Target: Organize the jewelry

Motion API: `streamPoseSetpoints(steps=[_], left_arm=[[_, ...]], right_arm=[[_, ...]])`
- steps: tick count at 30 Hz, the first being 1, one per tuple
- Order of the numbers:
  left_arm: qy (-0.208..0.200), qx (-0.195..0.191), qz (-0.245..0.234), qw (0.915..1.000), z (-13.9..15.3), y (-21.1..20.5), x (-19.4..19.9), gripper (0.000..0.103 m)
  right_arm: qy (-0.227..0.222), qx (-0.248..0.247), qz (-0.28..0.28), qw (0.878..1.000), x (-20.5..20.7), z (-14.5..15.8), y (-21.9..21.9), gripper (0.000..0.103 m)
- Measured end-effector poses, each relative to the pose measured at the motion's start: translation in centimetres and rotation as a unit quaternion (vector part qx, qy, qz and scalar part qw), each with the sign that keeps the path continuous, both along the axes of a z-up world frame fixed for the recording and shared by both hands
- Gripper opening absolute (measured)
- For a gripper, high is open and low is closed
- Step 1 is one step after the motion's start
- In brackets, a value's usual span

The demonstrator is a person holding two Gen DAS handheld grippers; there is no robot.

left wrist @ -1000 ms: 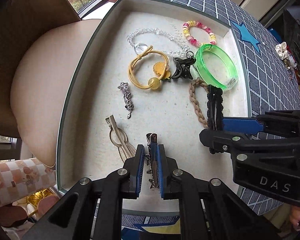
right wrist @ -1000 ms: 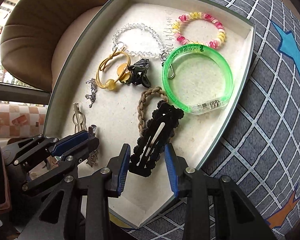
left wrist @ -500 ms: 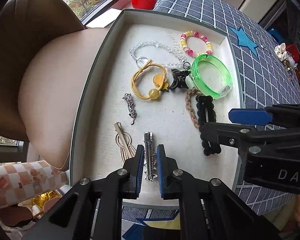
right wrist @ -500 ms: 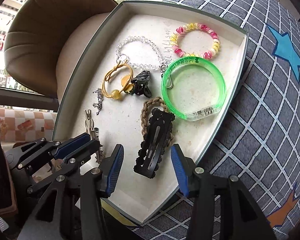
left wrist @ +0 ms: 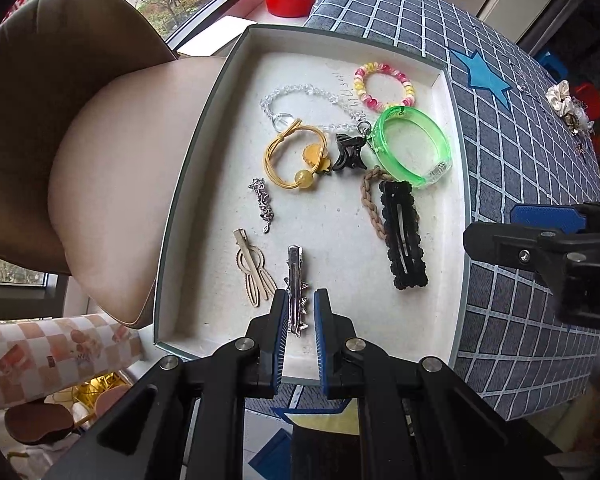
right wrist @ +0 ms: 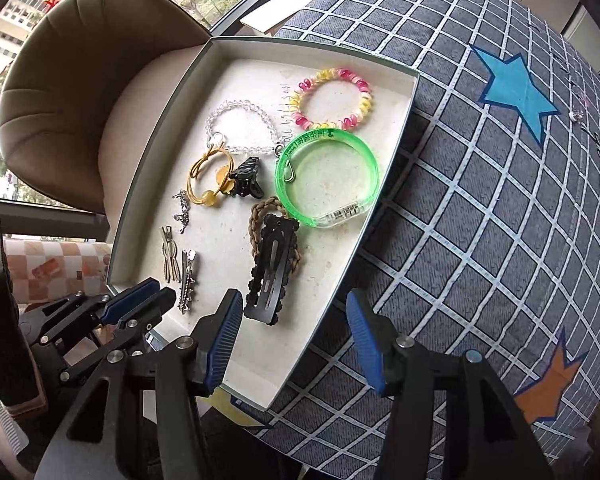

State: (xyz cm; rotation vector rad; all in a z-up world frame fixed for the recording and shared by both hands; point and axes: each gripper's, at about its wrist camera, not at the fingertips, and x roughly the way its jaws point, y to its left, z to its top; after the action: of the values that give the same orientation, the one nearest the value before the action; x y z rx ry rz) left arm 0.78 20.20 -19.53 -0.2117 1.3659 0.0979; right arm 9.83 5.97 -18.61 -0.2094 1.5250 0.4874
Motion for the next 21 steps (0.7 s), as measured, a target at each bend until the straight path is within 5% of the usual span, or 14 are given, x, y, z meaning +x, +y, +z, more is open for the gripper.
streamPoseSetpoints(steps=[1,3,4,20,21], left_arm=[[-0.001,0.0,0.002,1.0,0.4,0.1,-0.1,0.02],[-0.002,0.001,0.008,1.0,1.0,0.2,-0.2,0.054],[-0.004,0.006,0.016,0.9999,1.4,0.4,-0.3,0.102],[-0.046,0.061,0.047,0.996,8.8,1.9,-1.6,0.103],[-0.048,0.066,0.046,0.9956,9.2,1.9,-1.7,0.103]], right_arm=[[0.0,0.0,-0.001,1.0,-0.2,0.2,-0.2,0.068],[0.001,0.002,-0.003,1.0,0.0,0.8,-0.8,0.068],[0.002,0.002,-0.004,1.0,0.0,1.1,-1.0,0.069],[-0.075,-0.021,0.029,0.997,-1.5,8.0,0.2,0.085],[-0.082,-0.022,0.031,0.996,-1.6,8.4,0.3,0.095]])
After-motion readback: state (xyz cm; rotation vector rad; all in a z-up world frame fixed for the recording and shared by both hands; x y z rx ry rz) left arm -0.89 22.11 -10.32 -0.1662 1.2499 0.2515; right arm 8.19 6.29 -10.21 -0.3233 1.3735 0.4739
